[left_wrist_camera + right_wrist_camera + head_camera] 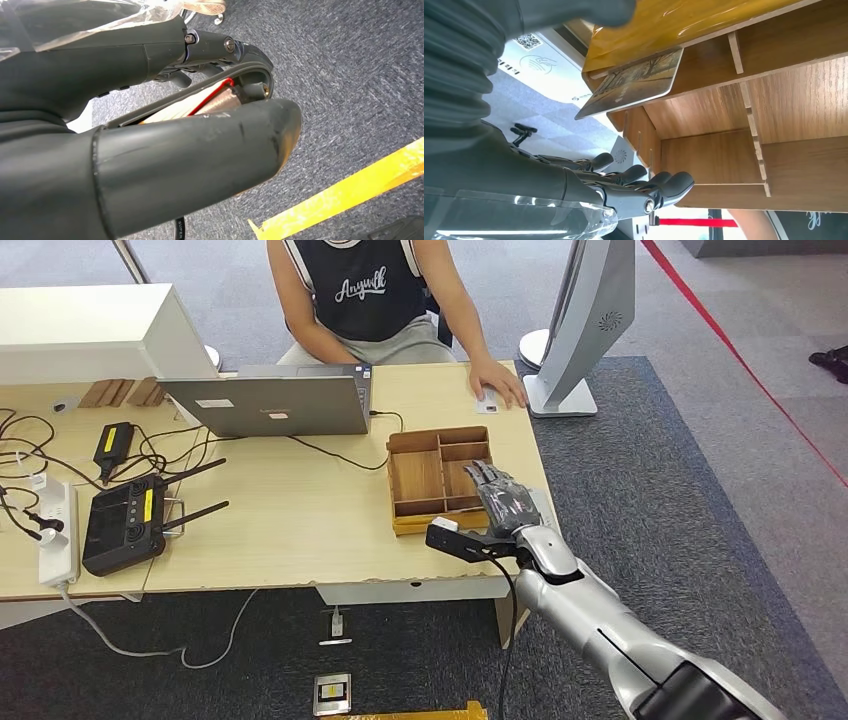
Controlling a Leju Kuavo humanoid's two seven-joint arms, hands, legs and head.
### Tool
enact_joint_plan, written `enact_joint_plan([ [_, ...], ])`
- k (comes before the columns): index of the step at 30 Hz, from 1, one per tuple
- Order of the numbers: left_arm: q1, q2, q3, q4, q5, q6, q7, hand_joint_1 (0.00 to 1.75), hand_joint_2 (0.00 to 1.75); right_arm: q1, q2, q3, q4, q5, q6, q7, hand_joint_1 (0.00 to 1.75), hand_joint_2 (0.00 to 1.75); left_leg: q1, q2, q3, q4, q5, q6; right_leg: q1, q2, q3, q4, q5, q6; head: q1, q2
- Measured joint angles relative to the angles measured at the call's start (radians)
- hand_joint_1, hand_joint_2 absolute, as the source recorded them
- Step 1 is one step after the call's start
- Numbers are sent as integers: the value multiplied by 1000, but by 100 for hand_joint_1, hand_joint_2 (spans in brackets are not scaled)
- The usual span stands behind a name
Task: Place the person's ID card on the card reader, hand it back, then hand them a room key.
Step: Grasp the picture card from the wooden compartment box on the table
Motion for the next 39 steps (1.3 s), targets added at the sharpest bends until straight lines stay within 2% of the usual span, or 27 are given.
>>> enact_joint_plan([
  [3,0,2,0,0,-1,-4,-2,0,0,0,0,-1,1,-4,-4,-4,167,175,0,0,0,0,0,0,0,0,0,0,0,0,0,0],
  [9,0,6,0,0,-4,-8,-2,0,0,-1,-1,-4,7,-7,-5,-10,167,175,0,0,0,0,0,0,0,0,0,0,0,0,0,0],
  [14,0,6,0,0,-5,-8,0,0,0,-2,0,-7,10,-10,-5,-11,174,175,0,0,0,0,0,0,0,0,0,0,0,0,0,0],
  [39,0,14,0,0,-18,-18,3,0,0,-7,4,-7,15,-15,10,-17,175,175,0,0,0,0,0,0,0,0,0,0,0,0,0,0],
])
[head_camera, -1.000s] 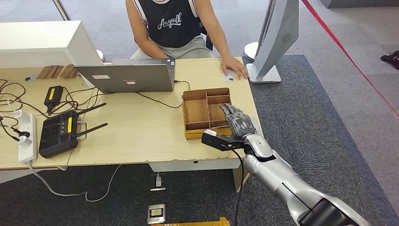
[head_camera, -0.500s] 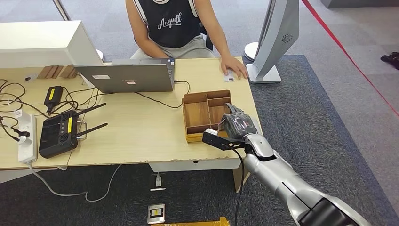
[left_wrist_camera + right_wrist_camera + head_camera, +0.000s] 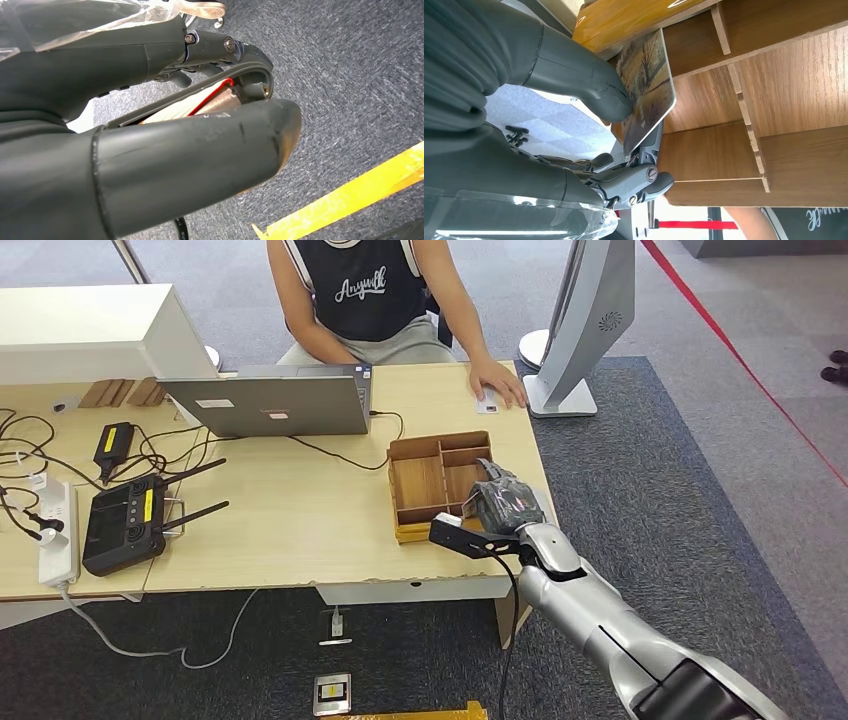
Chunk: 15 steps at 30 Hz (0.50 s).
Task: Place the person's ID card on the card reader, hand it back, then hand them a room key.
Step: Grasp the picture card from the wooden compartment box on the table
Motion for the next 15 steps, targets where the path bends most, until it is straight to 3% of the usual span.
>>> enact_joint_plan([
  [15,0,-5,0,0,-1,3,20,0,0,0,11,0,-6,2,-22,-2,175,175,0,0,0,0,0,0,0,0,0,0,0,0,0,0],
])
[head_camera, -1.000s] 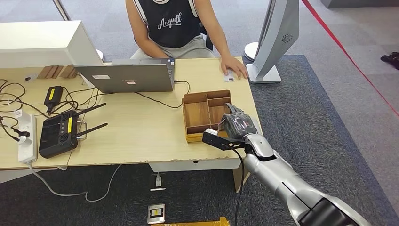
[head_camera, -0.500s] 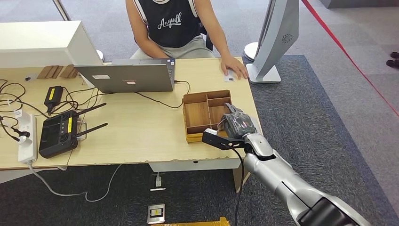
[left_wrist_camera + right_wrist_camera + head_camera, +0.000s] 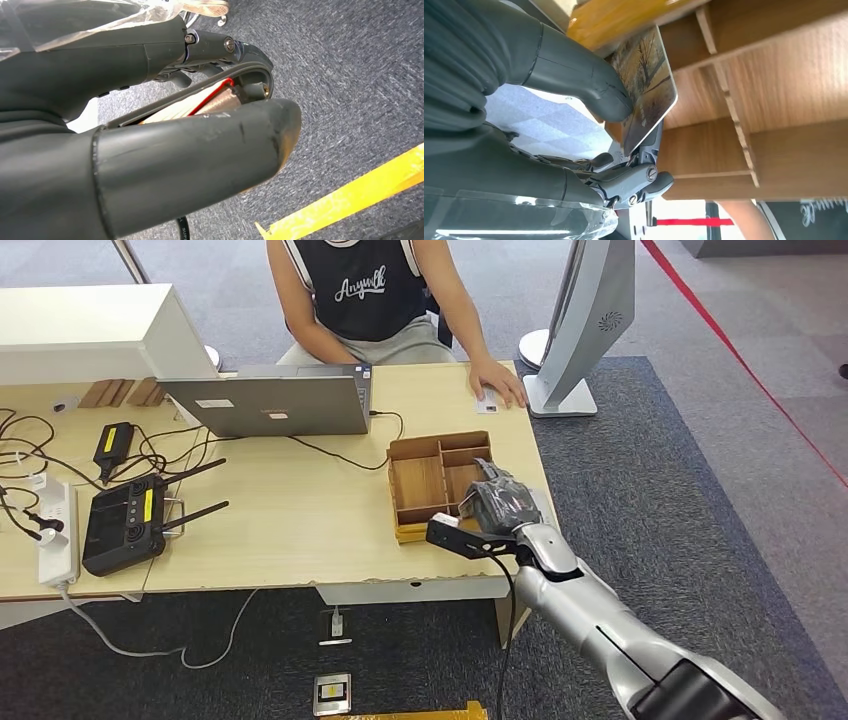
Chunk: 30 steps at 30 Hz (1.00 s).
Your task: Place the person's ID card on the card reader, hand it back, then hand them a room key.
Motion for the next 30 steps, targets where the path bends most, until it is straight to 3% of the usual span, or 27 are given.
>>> enact_joint_plan([
  [4,0,-3,0,0,0,11,-9,0,0,-18,-2,-7,-59,7,-49,30,175,175,0,0,0,0,0,0,0,0,0,1,0,0,0,0],
  [8,1,-7,0,0,0,16,-11,0,0,-72,-16,-23,-154,18,-18,83,175,175,0,1,1,0,0,0,0,0,0,0,0,0,0,0],
  [19,2,-10,0,0,0,16,-12,0,0,-85,-37,-45,-300,45,-23,95,175,175,0,1,1,0,0,0,0,0,0,0,0,0,0,0],
  [30,2,-14,0,0,-3,16,-23,0,0,-113,-56,-57,-423,75,30,137,175,175,0,0,1,0,0,0,0,0,0,0,0,0,0,0],
])
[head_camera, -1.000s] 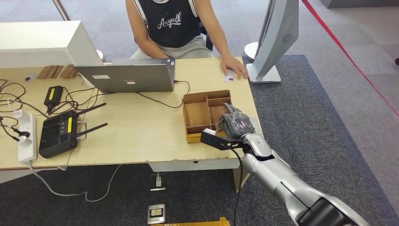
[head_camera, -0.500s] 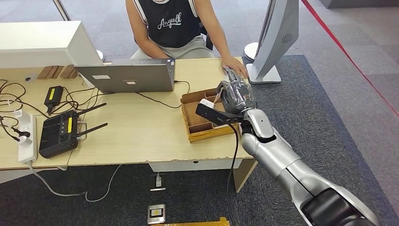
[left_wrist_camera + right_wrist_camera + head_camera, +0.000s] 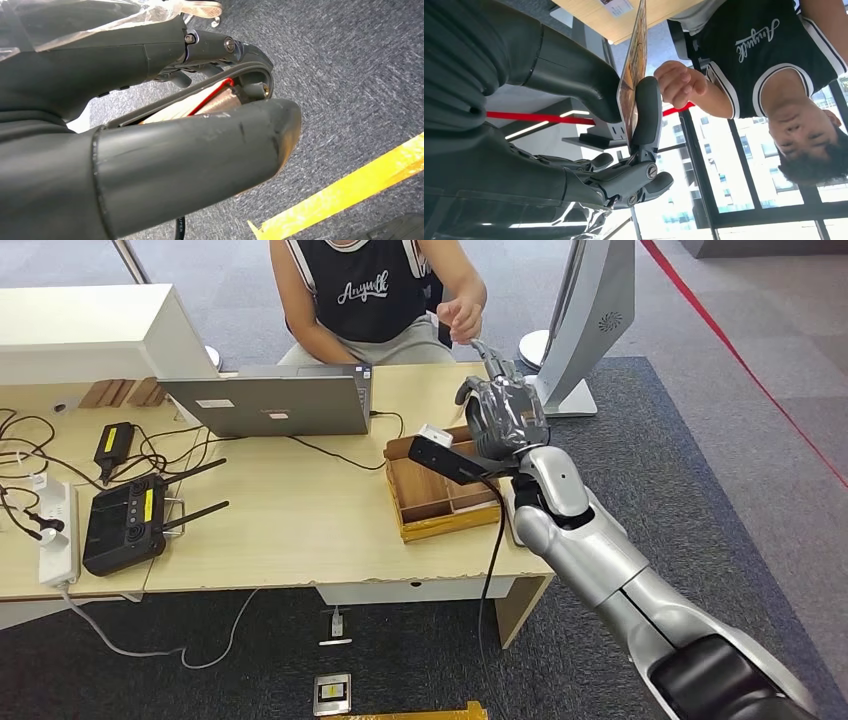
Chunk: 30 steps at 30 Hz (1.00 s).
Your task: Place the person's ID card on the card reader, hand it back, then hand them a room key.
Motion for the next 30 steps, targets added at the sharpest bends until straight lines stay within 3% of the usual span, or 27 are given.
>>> enact_joint_plan([
  [6,-1,1,0,0,-20,-5,-10,0,0,-65,5,-2,57,-13,53,-4,175,175,0,0,0,0,0,0,0,0,0,0,0,0,0,0],
  [15,-2,10,-1,0,-53,-16,-22,0,0,-266,55,3,346,10,90,-17,175,175,0,0,-1,0,1,0,0,0,-1,0,0,0,0,0],
  [30,-3,20,-2,0,-63,-27,-23,0,0,-333,116,23,583,30,88,31,175,175,0,0,-1,0,1,0,0,0,-1,0,0,0,0,0],
])
